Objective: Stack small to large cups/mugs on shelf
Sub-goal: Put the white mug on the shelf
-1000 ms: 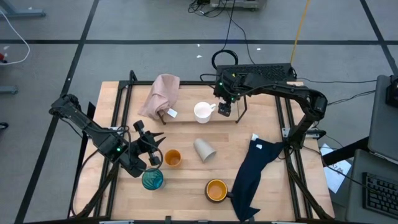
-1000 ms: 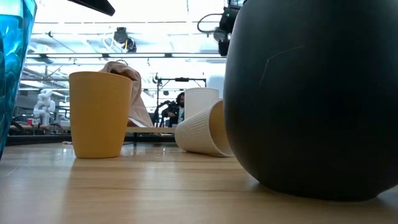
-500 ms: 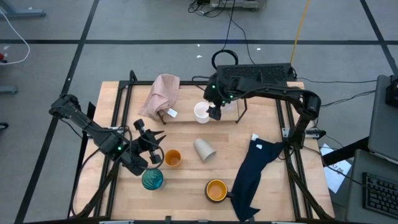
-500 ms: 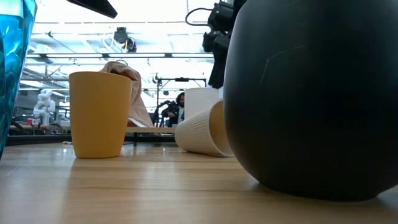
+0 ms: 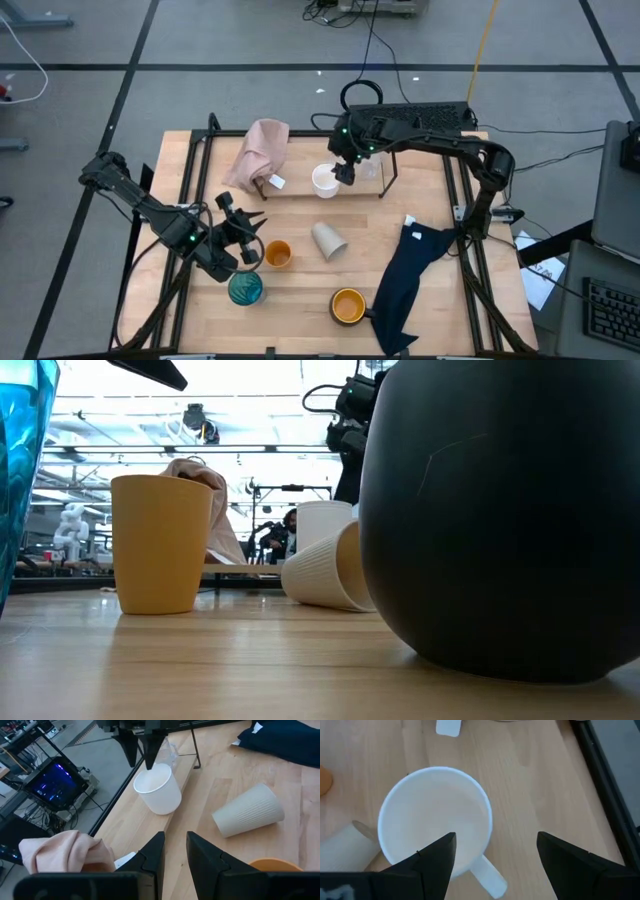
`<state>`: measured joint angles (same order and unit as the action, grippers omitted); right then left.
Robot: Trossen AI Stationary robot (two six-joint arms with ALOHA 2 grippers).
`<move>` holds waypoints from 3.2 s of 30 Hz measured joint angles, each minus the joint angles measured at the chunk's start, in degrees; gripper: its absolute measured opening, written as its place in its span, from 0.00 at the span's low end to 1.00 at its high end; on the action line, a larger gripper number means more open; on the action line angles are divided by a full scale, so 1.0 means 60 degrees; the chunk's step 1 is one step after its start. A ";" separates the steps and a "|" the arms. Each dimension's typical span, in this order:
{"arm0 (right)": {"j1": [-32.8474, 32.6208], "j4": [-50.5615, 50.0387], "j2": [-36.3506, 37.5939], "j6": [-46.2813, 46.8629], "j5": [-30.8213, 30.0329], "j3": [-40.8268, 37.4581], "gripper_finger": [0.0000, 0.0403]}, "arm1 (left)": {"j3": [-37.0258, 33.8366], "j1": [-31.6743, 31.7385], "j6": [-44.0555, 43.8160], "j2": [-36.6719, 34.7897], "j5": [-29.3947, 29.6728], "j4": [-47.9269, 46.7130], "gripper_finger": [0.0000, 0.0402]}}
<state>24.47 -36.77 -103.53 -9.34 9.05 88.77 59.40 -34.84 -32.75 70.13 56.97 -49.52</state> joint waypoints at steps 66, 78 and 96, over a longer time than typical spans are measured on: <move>0.0144 0.0025 -0.0266 -0.0869 -0.0300 -0.0004 0.01 | 0.0003 -0.0001 -0.0131 0.0000 -0.0022 -0.0015 0.20; 0.0423 0.0031 -0.0266 -0.0889 -0.0304 -0.0004 0.01 | 0.0002 -0.0001 -0.0127 0.0000 -0.0024 -0.0018 0.20; 0.0419 0.0022 -0.0266 -0.0866 -0.0297 -0.0004 0.12 | -0.0124 -0.0001 -0.0127 -0.0004 -0.0255 -0.0017 0.20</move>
<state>26.98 -36.64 -105.12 -14.54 7.27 88.75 58.65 -34.85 -33.52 70.11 55.44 -49.62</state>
